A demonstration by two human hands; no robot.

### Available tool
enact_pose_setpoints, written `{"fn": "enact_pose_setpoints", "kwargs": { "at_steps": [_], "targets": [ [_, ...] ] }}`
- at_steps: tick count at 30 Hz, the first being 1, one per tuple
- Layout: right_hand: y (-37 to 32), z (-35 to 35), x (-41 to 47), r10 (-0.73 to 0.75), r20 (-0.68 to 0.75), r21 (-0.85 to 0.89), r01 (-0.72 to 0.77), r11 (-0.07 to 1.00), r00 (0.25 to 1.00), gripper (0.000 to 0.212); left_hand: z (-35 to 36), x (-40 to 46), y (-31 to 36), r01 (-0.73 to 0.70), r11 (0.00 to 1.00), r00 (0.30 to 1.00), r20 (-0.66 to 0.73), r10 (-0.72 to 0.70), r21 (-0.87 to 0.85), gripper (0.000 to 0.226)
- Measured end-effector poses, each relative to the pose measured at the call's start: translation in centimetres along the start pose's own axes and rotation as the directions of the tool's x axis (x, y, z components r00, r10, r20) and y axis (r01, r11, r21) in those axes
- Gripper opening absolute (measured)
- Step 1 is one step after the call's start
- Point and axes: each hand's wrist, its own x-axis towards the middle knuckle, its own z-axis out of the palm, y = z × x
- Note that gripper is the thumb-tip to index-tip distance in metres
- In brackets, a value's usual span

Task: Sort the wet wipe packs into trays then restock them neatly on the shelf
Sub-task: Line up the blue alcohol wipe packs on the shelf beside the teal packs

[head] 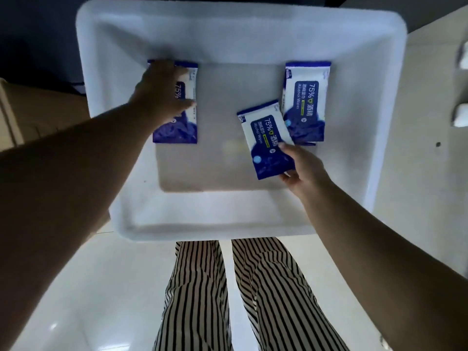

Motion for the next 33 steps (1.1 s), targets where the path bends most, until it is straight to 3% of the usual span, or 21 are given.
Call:
{"fn": "enact_pose_setpoints", "kwargs": {
  "at_steps": [6, 9, 11, 13, 15, 18, 20, 23, 25, 27, 30, 32, 33],
  "targets": [
    [2.2, -1.2, 0.2, -0.085, 0.049, 0.305, 0.066, 0.95, 0.995, 0.048, 0.4, 1.5, 0.2, 0.154, 0.948, 0.981, 0.07, -0.18, 0.278, 0.088],
    [2.7, -0.8, -0.1, -0.141, 0.049, 0.345, 0.116, 0.931, 0.989, 0.035, 1.3, 0.3, 0.8, 0.155, 0.898, 0.956, 0.166, -0.241, 0.411, 0.09],
    [2.3, -0.4, -1.0, -0.161, 0.035, 0.316, 0.142, 0.938, 0.986, 0.02, 2.2, -1.3, 0.8, 0.203, 0.937, 0.938, 0.219, -0.27, 0.285, 0.081],
    [1.6, -0.1, -2.4, -0.193, 0.044, 0.275, 0.174, 0.945, 0.98, 0.017, 2.4, -3.1, 0.8, 0.316, 0.949, 0.926, 0.217, -0.31, 0.005, 0.065],
    [0.3, -0.2, -4.3, -0.217, 0.104, 0.252, 0.185, 0.95, 0.971, 0.021, 1.1, -5.1, 1.4, 0.41, 0.874, 0.908, 0.211, -0.363, -0.261, 0.051],
    [-2.5, -0.5, -8.4, -0.203, 0.257, 0.185, 0.158, 0.97, 0.945, 0.046, -3.2, -8.7, 3.2, 0.452, 0.691, 0.892, 0.259, -0.371, -0.565, 0.019],
    [-5.0, -0.6, -11.9, -0.206, 0.337, 0.136, 0.168, 0.976, 0.919, 0.05, -7.1, -10.9, 4.5, 0.397, 0.644, 0.916, 0.231, -0.329, -0.654, 0.017],
    [-8.6, -0.7, -17.3, -0.238, 0.406, 0.102, 0.215, 0.971, 0.882, 0.021, -13.4, -14.3, 6.8, 0.312, 0.54, 0.942, 0.18, -0.282, -0.782, 0.019],
    [-10.9, -0.5, -21.1, -0.275, 0.454, 0.084, 0.266, 0.96, 0.848, 0.019, -17.8, -16.6, 8.9, 0.26, 0.443, 0.952, 0.151, -0.266, -0.858, 0.02],
    [-12.7, -0.5, -25.1, -0.323, 0.491, 0.099, 0.316, 0.944, 0.809, 0.026, -21.8, -19.3, 10.9, 0.204, 0.366, 0.965, 0.122, -0.234, -0.908, 0.03],
    [-15.2, -0.8, -30.9, -0.404, 0.567, 0.182, 0.369, 0.912, 0.718, 0.04, -26.8, -23.2, 13.5, 0.125, 0.317, 0.976, 0.06, -0.208, -0.94, 0.063],
    [-16.2, -1.3, -34.4, -0.455, 0.627, 0.225, 0.412, 0.883, 0.633, 0.046, -29.5, -25.7, 15.0, 0.048, 0.298, 0.984, -0.006, -0.181, -0.953, 0.051],
    [-16.7, -1.5, -35.6, -0.476, 0.64, 0.237, 0.435, 0.869, 0.603, 0.061, -30.4, -26.7, 15.6, 0.022, 0.287, 0.986, -0.026, -0.164, -0.958, 0.043]
  ]
}}
